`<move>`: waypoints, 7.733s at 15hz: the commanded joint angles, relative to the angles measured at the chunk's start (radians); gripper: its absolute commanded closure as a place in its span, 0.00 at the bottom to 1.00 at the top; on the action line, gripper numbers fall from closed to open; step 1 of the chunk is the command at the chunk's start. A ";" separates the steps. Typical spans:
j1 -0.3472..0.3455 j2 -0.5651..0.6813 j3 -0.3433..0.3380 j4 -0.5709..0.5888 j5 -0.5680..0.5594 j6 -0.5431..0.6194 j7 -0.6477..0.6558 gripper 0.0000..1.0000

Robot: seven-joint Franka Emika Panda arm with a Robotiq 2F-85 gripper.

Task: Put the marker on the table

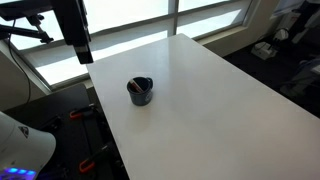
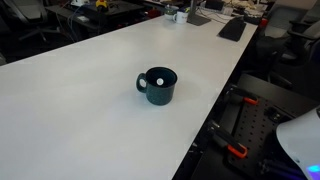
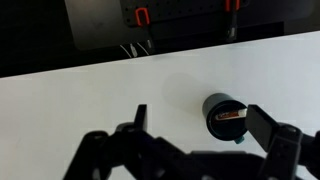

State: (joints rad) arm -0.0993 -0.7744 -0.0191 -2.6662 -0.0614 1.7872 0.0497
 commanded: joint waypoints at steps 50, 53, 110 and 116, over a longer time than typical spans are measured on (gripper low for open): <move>0.118 0.813 0.043 0.051 0.537 0.750 0.139 0.19; 0.123 0.820 0.053 0.056 0.568 0.780 0.140 0.20; 0.002 0.739 0.034 0.114 -0.575 0.701 0.736 0.95; 0.014 0.874 -0.047 0.062 -0.993 0.740 1.082 0.95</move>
State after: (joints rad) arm -0.0990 0.0489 -0.0384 -2.5849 -0.9288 2.5042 1.0080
